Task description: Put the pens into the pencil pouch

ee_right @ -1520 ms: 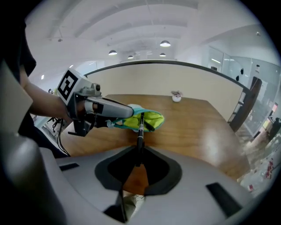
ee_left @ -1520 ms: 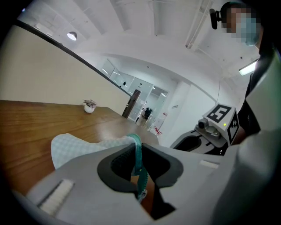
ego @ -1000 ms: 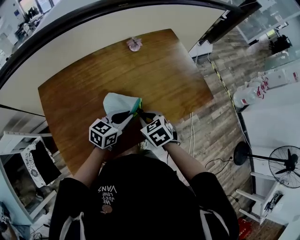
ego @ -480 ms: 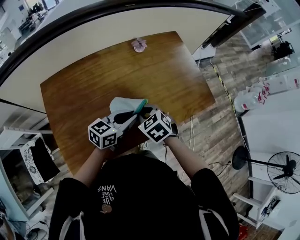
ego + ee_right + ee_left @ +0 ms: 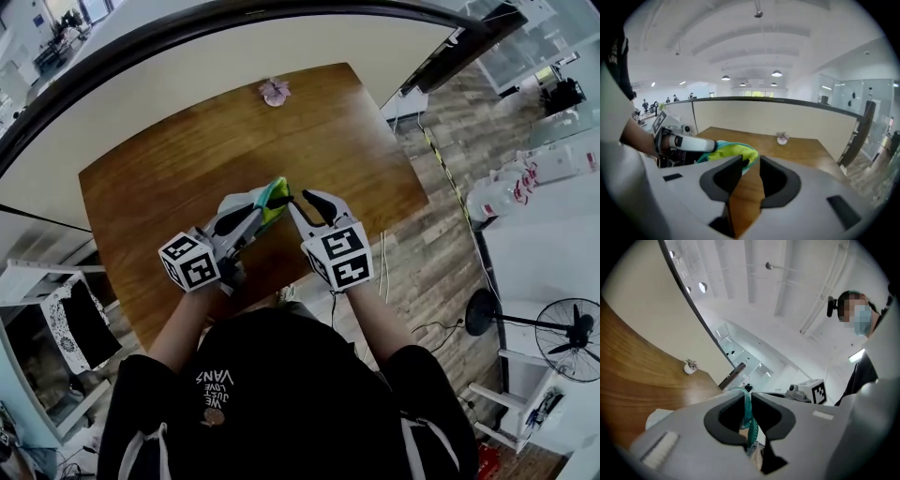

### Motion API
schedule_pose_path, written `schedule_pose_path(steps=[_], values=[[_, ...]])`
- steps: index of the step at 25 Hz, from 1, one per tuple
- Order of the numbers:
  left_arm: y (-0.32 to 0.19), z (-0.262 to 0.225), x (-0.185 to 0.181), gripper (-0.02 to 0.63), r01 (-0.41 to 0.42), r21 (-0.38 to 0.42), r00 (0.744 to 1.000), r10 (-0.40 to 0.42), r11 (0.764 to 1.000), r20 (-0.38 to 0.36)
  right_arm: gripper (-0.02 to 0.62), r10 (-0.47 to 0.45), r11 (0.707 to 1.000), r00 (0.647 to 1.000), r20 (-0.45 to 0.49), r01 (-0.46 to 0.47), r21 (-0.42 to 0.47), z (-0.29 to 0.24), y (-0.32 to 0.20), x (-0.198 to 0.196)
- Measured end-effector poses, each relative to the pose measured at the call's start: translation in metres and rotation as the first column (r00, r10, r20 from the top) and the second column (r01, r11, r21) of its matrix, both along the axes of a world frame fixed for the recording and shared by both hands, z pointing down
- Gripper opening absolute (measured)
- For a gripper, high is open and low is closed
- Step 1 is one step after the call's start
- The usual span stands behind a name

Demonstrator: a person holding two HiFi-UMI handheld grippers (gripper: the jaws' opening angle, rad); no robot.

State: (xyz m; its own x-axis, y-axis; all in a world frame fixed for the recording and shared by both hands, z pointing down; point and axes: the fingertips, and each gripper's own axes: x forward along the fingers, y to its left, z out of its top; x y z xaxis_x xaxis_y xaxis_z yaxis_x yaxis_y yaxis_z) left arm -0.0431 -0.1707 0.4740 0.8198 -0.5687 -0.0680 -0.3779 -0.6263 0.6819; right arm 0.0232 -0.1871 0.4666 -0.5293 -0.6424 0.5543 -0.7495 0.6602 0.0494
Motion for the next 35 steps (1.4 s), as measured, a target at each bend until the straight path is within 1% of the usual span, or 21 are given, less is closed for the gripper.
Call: schedule_pose_path(steps=[2,3,4,7,10,12,15,17,19,23,26,27,29,33,35], values=[[-0.006,-0.006,-0.005,0.052,0.023,-0.016,0.998,-0.024,1.0,-0.056,0.084,0.066,0.998,0.997,0.031,-0.066,-0.002,-0.001,0.0,0.015],[-0.009,-0.007,-0.007,0.052,0.032,-0.012,0.998,-0.033,0.999,-0.062,0.084,0.094,0.996,0.995,0.039,-0.094,-0.011,0.001,0.0,0.022],[-0.012,-0.005,-0.007,0.052,0.039,0.0,0.998,-0.039,0.999,-0.045,0.084,0.118,0.993,0.992,0.044,-0.118,-0.022,0.005,0.002,0.029],[-0.021,0.014,-0.006,0.052,0.045,0.029,0.996,-0.047,0.999,0.078,0.084,0.173,0.984,0.984,0.041,-0.17,-0.06,0.019,0.009,0.045],[-0.028,0.037,0.0,0.052,0.038,0.025,0.98,-0.042,0.999,0.193,0.084,0.211,0.974,0.977,0.036,-0.207,-0.094,0.032,0.019,0.059],[-0.032,0.051,0.004,0.052,0.034,0.026,0.964,-0.039,0.999,0.262,0.084,0.239,0.966,0.97,0.038,-0.233,-0.114,0.04,0.025,0.067],[-0.042,0.074,0.009,0.052,0.036,0.015,0.93,-0.039,0.999,0.366,0.084,0.277,0.952,0.96,0.037,-0.269,-0.146,0.052,0.034,0.078],[-0.047,0.09,0.013,0.052,0.038,-0.007,0.908,-0.032,0.999,0.418,0.084,0.297,0.943,0.954,0.034,-0.288,-0.164,0.058,0.04,0.086],[-0.052,0.103,0.018,0.052,0.045,-0.036,0.892,-0.024,0.998,0.452,0.084,0.315,0.935,0.949,0.03,-0.304,-0.181,0.064,0.045,0.095],[-0.06,0.125,0.03,0.054,0.068,-0.094,0.861,-0.011,0.993,0.509,0.084,0.343,0.921,0.939,0.024,-0.331,-0.205,0.074,0.051,0.112],[-0.065,0.14,0.04,0.055,0.091,-0.138,0.844,-0.003,0.986,0.536,0.084,0.355,0.914,0.934,0.023,-0.342,-0.217,0.08,0.053,0.126],[-0.066,0.144,0.043,0.061,0.1,-0.154,0.84,-0.001,0.983,0.543,0.084,0.357,0.913,0.934,0.023,-0.344,-0.221,0.081,0.053,0.13],[-0.066,0.151,0.05,0.093,0.115,-0.183,0.832,0.006,0.976,0.555,0.084,0.359,0.911,0.933,0.025,-0.344,-0.228,0.084,0.054,0.138],[-0.064,0.154,0.062,0.173,0.154,-0.221,0.839,-0.009,0.963,0.544,0.084,0.347,0.913,0.937,0.033,-0.33,-0.24,0.087,0.053,0.152],[-0.065,0.154,0.066,0.188,0.176,-0.221,0.843,-0.031,0.959,0.537,0.084,0.333,0.917,0.942,0.038,-0.314,-0.245,0.089,0.05,0.156]])
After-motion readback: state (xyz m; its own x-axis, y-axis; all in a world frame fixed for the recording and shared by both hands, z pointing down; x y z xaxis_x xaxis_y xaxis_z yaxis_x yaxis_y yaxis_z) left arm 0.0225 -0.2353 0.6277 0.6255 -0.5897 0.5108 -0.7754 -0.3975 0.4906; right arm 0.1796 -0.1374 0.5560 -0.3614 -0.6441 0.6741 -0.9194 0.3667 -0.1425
